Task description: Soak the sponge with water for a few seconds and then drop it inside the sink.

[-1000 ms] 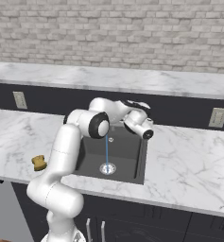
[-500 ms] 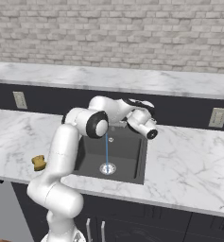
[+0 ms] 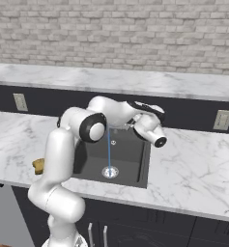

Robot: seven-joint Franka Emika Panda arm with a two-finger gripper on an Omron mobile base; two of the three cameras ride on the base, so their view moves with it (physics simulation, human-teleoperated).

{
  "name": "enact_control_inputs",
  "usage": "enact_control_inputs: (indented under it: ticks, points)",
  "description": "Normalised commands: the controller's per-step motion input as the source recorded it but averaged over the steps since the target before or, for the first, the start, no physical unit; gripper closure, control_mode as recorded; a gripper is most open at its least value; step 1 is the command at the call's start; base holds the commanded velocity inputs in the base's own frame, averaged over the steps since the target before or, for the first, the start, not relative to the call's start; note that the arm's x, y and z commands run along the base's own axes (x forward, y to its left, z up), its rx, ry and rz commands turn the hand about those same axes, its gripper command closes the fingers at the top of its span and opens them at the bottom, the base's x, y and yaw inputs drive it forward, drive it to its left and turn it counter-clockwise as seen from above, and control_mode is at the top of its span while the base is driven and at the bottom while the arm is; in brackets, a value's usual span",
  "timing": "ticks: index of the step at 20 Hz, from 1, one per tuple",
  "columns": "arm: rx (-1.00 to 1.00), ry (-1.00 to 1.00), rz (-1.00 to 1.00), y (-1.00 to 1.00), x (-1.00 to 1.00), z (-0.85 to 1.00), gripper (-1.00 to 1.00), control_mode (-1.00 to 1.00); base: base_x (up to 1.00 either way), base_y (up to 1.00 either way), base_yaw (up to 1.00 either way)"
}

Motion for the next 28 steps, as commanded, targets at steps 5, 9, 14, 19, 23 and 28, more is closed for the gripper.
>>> enact_control_inputs:
  ticks: [5,9,14,19,23,28]
  points:
    - [0.02,0.1,0.0,-0.01,-0.28,0.48,-1.0,-1.0,0.0,0.0,0.0]
    - [0.0,0.24,0.0,-0.01,-0.01,0.6,-1.0,-1.0,0.0,0.0,0.0]
    - [0.0,0.06,0.0,-0.03,-0.05,0.32,-1.0,-1.0,0.0,0.0,0.0]
    - [0.0,0.04,0.0,-0.01,-0.28,0.26,-1.0,-1.0,0.0,0.0,0.0]
    - [0.0,0.02,0.0,0.01,-0.44,0.24,-1.0,-1.0,0.0,0.0,0.0]
    - [-0.02,0.0,0.0,0.09,-0.46,0.31,-1.0,-1.0,0.0,0.0,0.0]
